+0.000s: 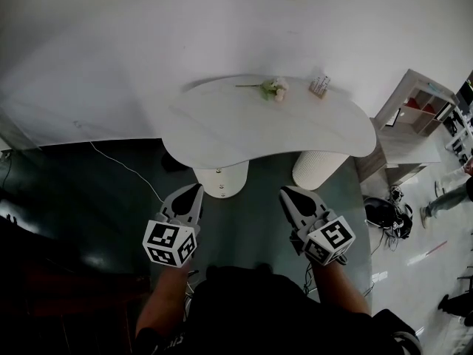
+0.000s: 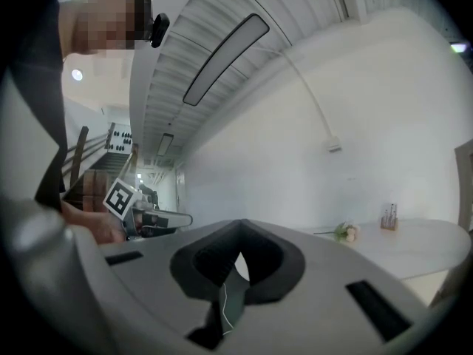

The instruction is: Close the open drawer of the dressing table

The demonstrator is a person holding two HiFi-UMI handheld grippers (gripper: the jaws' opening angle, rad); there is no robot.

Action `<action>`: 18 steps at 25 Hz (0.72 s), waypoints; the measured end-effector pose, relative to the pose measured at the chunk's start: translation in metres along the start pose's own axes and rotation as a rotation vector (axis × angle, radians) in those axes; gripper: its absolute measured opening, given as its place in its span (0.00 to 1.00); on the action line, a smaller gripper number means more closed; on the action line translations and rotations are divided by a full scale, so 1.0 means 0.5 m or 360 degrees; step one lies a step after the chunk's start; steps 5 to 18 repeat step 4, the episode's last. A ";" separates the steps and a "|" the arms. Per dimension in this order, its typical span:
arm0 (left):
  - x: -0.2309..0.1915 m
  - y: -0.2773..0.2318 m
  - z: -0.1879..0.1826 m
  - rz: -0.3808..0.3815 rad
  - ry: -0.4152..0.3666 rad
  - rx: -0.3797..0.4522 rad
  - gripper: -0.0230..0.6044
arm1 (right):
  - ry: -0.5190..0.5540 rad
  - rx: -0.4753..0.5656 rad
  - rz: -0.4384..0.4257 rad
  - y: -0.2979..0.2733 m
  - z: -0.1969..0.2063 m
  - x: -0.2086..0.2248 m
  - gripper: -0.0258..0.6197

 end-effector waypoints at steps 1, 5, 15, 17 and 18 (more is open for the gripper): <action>-0.001 0.003 -0.002 -0.0004 -0.0009 0.0008 0.05 | 0.0012 -0.0010 0.0008 0.000 -0.001 -0.001 0.04; -0.005 0.012 -0.011 -0.0023 -0.0046 0.0036 0.05 | 0.0031 -0.0030 0.0008 -0.006 -0.007 -0.005 0.04; -0.005 0.012 -0.011 -0.0023 -0.0046 0.0036 0.05 | 0.0031 -0.0030 0.0008 -0.006 -0.007 -0.005 0.04; -0.005 0.012 -0.011 -0.0023 -0.0046 0.0036 0.05 | 0.0031 -0.0030 0.0008 -0.006 -0.007 -0.005 0.04; -0.005 0.012 -0.011 -0.0023 -0.0046 0.0036 0.05 | 0.0031 -0.0030 0.0008 -0.006 -0.007 -0.005 0.04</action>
Point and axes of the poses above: the fingertips, and each gripper's own axes: y backward along the fingers, x to its right, z out of its underside, the point moved 10 cm from there along y, backward along the fingers, and after that the axes turned 12 degrees about -x, right-handed, at the moved point
